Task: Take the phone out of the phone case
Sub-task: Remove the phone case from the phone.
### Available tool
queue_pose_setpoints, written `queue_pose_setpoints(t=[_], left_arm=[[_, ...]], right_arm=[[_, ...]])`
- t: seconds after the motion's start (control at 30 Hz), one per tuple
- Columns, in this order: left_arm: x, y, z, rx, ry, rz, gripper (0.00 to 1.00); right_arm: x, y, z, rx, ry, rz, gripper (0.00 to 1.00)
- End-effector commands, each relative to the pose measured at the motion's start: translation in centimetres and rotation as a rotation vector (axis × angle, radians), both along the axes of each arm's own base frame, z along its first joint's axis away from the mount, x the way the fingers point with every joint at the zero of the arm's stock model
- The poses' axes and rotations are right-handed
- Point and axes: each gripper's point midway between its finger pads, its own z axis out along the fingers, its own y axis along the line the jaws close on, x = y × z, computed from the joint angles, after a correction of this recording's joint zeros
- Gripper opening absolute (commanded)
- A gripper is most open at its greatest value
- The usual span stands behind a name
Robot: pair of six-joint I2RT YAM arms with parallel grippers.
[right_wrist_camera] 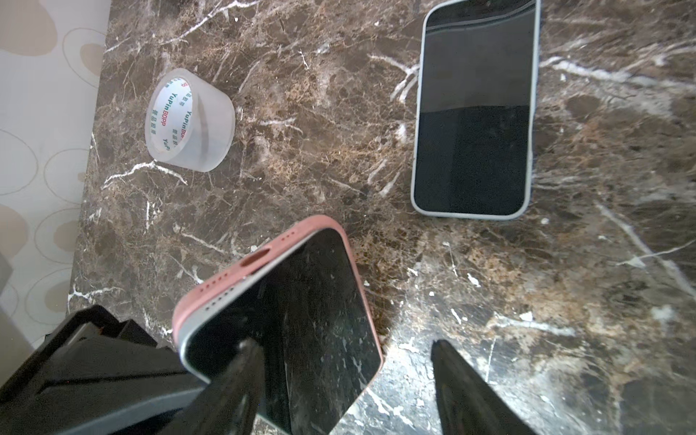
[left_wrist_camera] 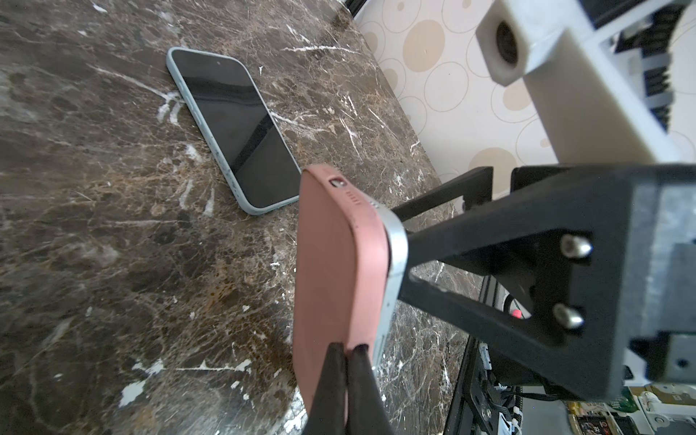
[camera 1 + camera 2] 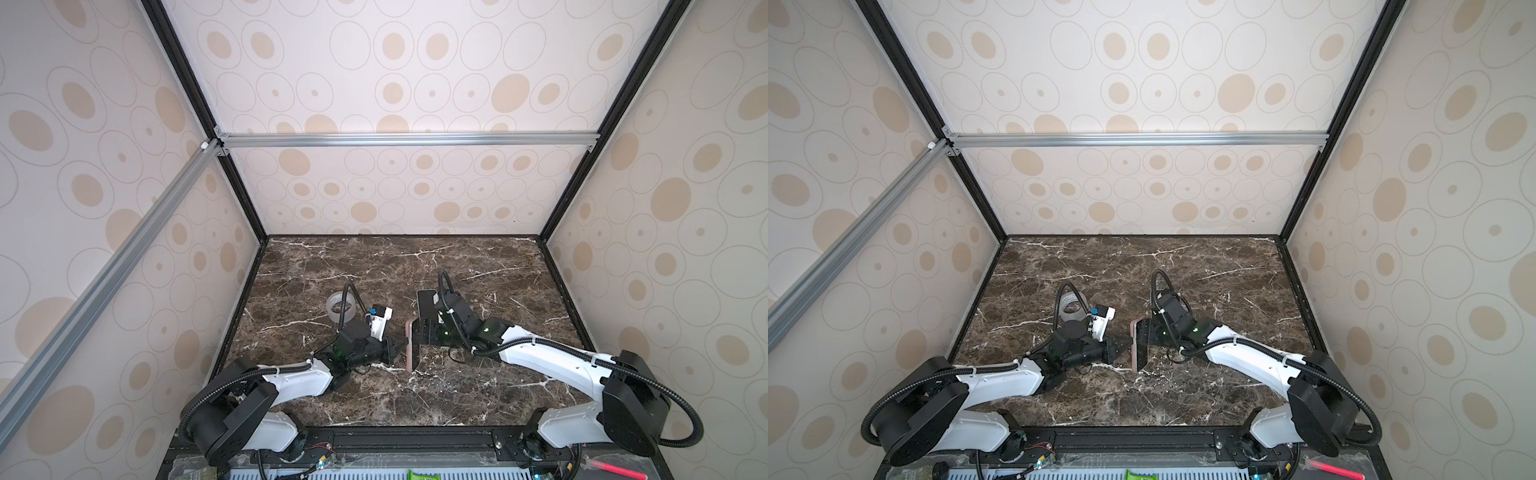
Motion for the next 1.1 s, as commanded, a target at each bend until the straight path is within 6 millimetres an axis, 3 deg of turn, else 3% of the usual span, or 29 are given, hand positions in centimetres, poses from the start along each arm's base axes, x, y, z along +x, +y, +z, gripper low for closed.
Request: queue_pose_setpoints(t=[0.0, 0.23, 0.43, 0.57, 0.77, 1.07], left_arm=[[1.0, -1.2, 4.2, -0.093, -0.099, -0.012, 0.0], [1.3, -0.9, 4.7, -0.09, -0.103, 0.012, 0.0], [1.3, -1.0, 5.5, -0.096, -0.115, 0.013, 0.0], [1.2, -1.1, 5.9, -0.098, -0.122, 0.009, 0.0], [1.1, -0.9, 5.9, -0.094, -0.124, 0.015, 0.0], [1.1, -1.1, 5.9, -0.101, -0.123, 0.007, 0.0]], right_arm=[[0.1, 1.5, 0.7, 0.051, -0.003, 0.037, 0.72], [0.1, -0.3, 3.0, 0.047, -0.106, -0.029, 0.72], [-0.3, 1.4, 4.8, 0.076, -0.12, 0.048, 0.72], [-0.1, 2.1, 4.5, 0.054, -0.102, 0.063, 0.71], [0.0, 0.6, 3.6, -0.015, -0.091, 0.006, 0.67], [-0.1, 0.6, 2.8, -0.029, -0.066, 0.005, 0.65]])
